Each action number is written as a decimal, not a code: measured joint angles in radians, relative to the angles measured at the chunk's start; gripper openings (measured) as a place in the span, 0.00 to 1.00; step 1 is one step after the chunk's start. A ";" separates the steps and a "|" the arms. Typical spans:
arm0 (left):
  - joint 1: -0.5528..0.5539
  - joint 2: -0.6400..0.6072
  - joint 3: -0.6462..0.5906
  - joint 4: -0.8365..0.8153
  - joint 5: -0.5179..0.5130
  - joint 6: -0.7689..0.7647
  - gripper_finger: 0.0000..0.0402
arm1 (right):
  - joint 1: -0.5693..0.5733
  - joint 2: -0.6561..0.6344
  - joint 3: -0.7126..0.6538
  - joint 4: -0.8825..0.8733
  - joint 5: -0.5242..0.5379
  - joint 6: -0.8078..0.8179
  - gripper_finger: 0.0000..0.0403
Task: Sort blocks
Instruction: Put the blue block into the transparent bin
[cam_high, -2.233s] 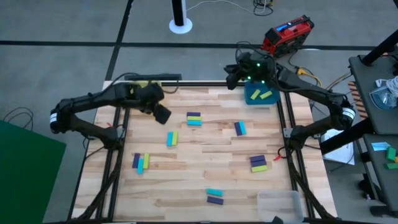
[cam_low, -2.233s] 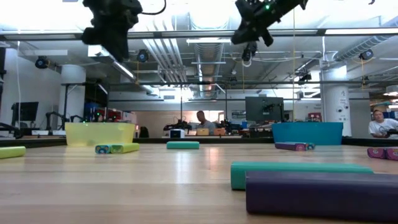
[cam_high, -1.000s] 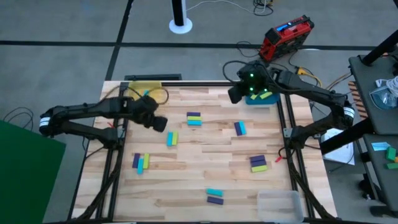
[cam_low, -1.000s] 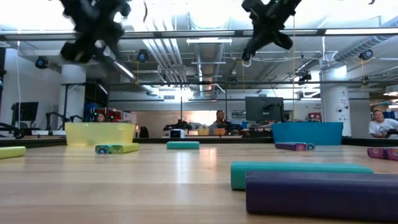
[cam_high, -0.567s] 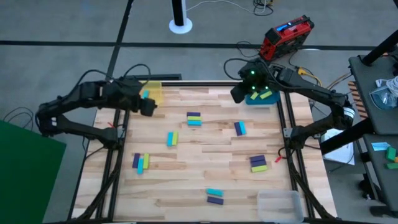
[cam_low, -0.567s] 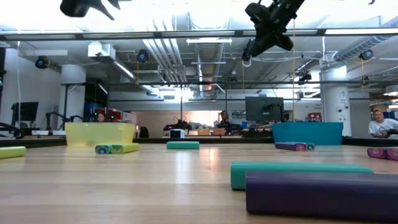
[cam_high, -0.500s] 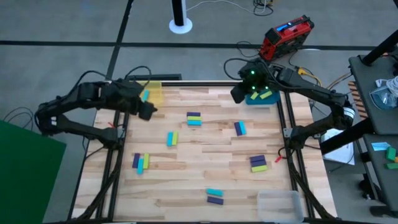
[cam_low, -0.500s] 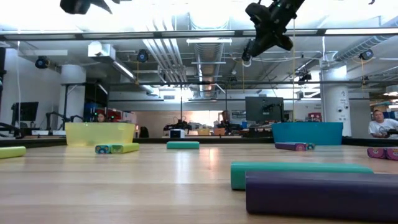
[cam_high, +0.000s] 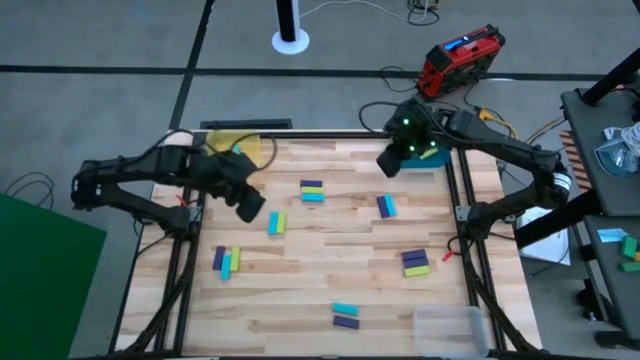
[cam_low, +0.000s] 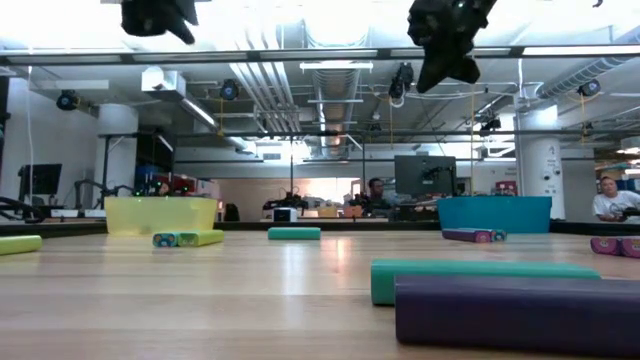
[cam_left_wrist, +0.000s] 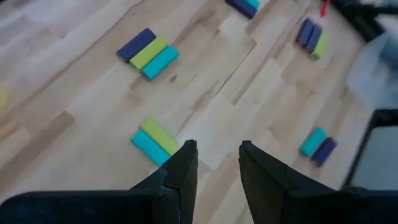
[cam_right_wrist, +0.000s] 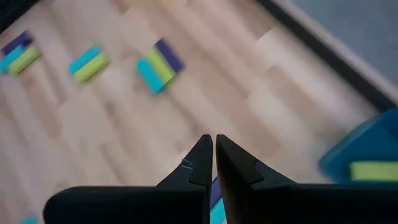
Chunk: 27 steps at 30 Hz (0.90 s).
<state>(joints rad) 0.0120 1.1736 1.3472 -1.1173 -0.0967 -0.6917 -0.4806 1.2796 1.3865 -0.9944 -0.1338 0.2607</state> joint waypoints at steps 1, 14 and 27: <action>0.000 0.014 0.000 0.012 0.000 0.030 0.24 | 0.010 -0.002 0.000 -0.015 -0.015 0.013 0.03; 0.001 0.166 -0.002 0.160 0.001 0.424 0.24 | 0.241 -0.133 0.000 -0.131 -0.058 0.152 0.03; 0.003 -0.014 -0.247 0.255 0.001 0.355 0.24 | 0.517 -0.176 -0.020 -0.154 0.029 0.416 0.03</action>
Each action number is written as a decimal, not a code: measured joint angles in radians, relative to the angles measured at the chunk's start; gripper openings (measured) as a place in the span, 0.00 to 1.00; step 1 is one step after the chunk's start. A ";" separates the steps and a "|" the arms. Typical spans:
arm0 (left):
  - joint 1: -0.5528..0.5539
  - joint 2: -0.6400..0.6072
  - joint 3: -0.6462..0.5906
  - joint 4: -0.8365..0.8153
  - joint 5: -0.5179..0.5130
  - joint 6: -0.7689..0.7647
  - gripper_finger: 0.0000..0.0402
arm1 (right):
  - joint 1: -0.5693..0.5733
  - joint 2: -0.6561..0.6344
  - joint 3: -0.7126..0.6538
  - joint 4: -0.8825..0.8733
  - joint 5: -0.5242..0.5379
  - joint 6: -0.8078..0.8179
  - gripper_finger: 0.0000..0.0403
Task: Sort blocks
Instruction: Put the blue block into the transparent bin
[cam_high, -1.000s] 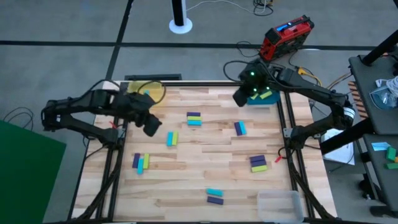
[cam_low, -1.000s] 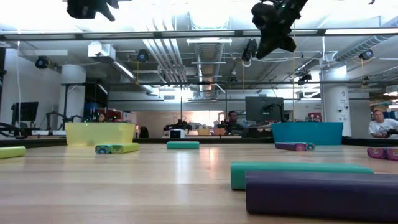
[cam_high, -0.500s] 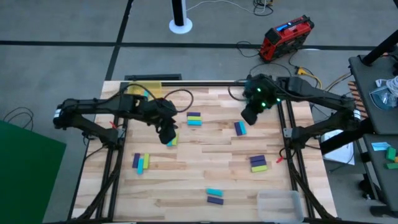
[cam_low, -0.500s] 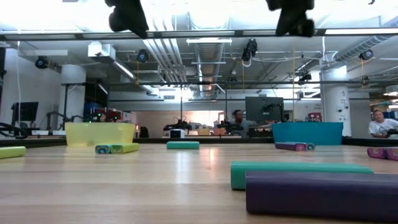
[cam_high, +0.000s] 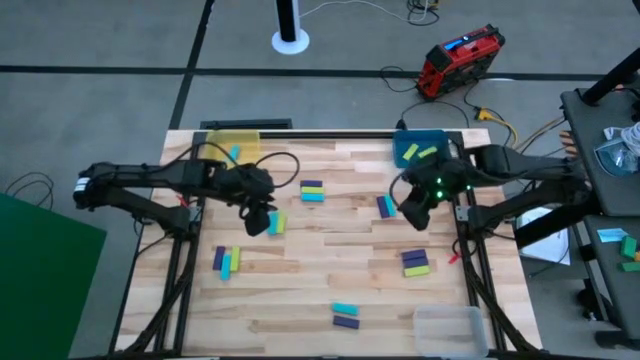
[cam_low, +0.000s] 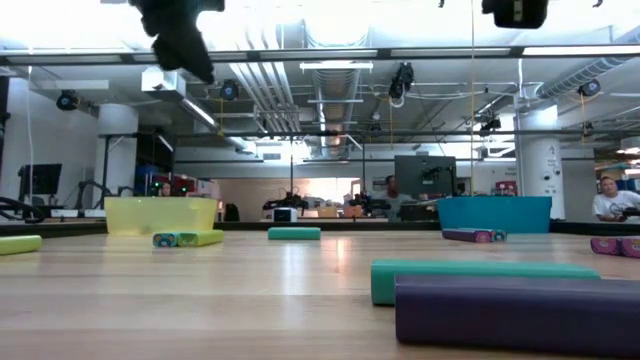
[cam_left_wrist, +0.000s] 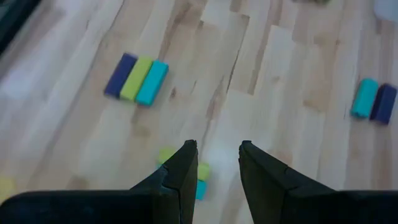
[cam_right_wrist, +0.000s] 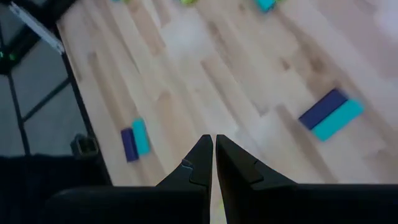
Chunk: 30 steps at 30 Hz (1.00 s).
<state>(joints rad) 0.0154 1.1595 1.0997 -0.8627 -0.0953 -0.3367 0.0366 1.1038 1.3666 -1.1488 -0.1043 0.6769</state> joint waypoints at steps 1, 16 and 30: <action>0.000 -0.017 -0.024 0.001 0.000 -0.042 0.24 | 0.015 0.010 0.000 -0.024 0.000 0.033 0.03; -0.002 -0.096 -0.180 0.072 -0.001 -0.277 0.24 | 0.057 0.054 -0.247 -0.241 -0.004 0.516 0.03; -0.002 -0.093 -0.180 0.078 -0.055 -0.240 0.24 | 0.057 -0.004 -0.545 -0.058 -0.034 0.714 0.50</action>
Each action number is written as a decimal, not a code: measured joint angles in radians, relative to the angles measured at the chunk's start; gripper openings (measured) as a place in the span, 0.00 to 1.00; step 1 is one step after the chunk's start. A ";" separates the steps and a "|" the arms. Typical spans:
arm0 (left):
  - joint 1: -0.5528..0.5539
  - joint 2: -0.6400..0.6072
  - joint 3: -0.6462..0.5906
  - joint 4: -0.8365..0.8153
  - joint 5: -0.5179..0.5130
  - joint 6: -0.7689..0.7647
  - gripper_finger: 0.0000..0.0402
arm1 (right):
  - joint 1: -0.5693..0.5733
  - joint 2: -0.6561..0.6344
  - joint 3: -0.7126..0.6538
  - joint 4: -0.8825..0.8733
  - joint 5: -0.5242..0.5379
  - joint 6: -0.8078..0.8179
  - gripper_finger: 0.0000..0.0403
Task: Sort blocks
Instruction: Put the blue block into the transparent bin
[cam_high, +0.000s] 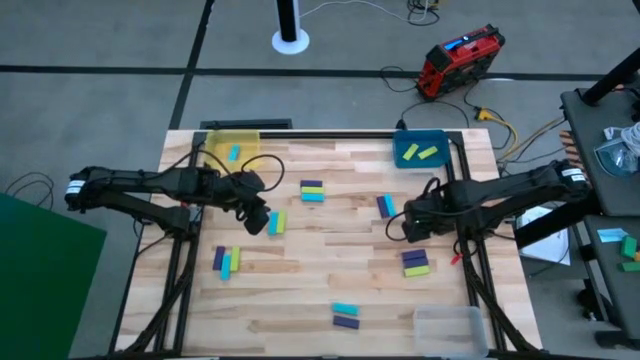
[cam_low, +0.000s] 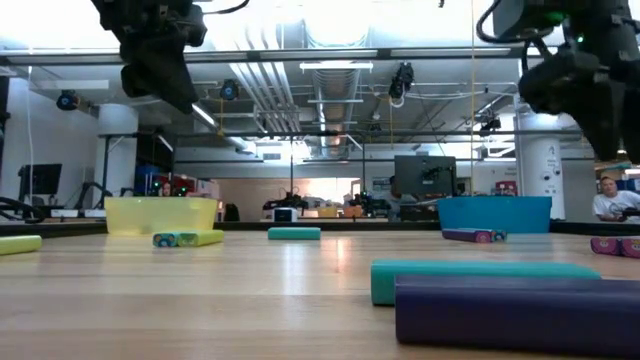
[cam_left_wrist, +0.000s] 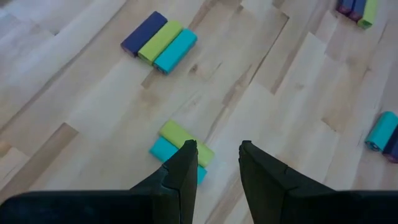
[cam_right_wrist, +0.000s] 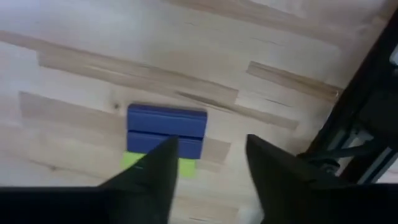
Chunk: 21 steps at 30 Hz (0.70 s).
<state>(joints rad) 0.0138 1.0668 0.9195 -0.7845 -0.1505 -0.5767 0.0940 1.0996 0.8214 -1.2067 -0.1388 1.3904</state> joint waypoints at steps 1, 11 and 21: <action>0.000 0.000 0.000 0.000 0.000 0.004 0.24 | 0.000 0.008 -0.006 0.007 0.000 0.001 0.55; 0.001 0.000 0.000 0.028 -0.037 0.010 0.24 | 0.000 0.123 -0.035 0.180 -0.018 0.007 0.91; 0.001 0.000 0.000 0.032 -0.036 0.010 0.24 | 0.000 0.290 -0.039 0.240 -0.063 -0.060 0.94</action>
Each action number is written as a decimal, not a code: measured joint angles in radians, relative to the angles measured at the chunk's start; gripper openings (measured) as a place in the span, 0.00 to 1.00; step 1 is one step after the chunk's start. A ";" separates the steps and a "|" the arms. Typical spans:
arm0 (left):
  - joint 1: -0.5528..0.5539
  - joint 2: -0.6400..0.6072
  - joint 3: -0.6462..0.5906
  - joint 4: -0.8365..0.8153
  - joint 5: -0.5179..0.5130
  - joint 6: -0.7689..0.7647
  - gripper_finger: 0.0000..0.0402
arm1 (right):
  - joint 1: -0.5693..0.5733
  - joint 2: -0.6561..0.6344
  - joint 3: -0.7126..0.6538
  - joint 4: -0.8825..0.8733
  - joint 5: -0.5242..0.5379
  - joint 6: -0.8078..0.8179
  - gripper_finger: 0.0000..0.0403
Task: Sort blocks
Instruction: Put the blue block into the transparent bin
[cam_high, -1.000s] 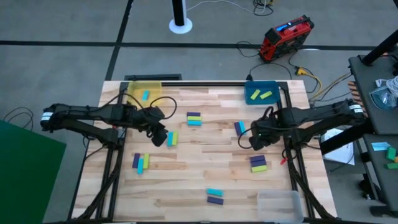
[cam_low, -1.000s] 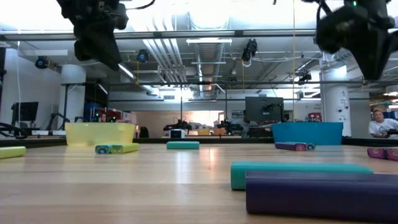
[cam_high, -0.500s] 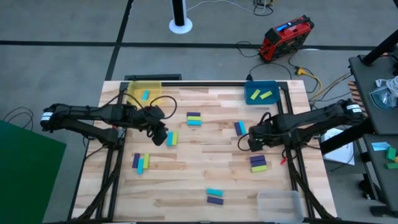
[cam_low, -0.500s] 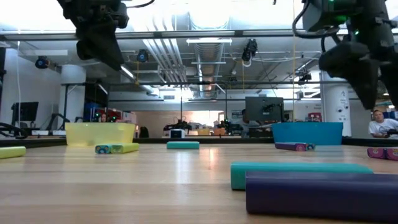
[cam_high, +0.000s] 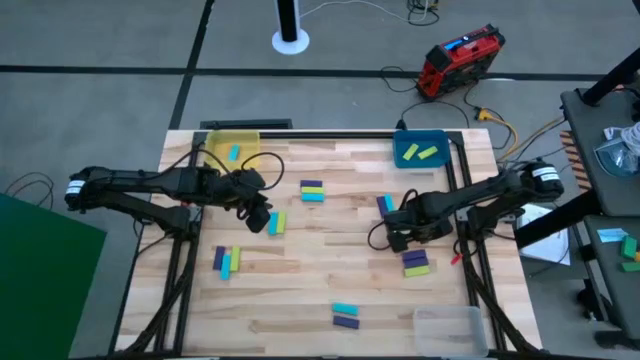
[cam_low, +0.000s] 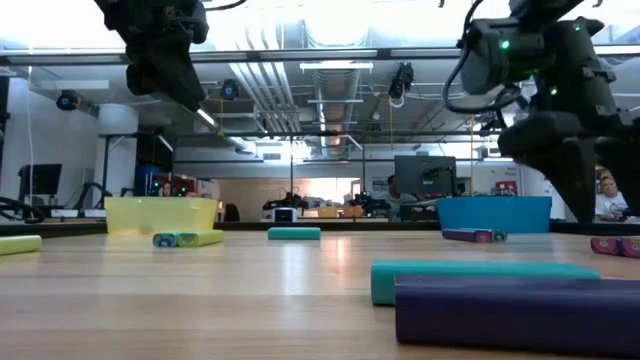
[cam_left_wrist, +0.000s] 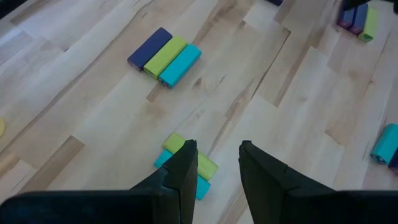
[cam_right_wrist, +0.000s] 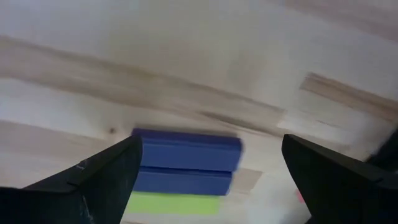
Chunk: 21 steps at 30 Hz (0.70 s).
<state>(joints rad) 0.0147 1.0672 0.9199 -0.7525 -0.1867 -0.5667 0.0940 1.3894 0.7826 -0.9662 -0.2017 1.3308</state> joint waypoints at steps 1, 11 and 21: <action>0.000 0.000 0.000 0.000 0.000 0.000 0.24 | 0.002 0.011 0.000 0.010 -0.011 -0.008 0.94; 0.000 0.000 0.000 -0.003 0.002 0.000 0.24 | 0.044 0.046 0.000 0.057 -0.043 0.015 0.94; 0.000 0.000 0.000 -0.003 0.002 0.003 0.24 | 0.053 0.043 -0.023 0.090 -0.034 0.064 0.94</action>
<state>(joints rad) 0.0147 1.0672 0.9199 -0.7551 -0.1850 -0.5637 0.1467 1.4326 0.7592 -0.8764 -0.2352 1.3949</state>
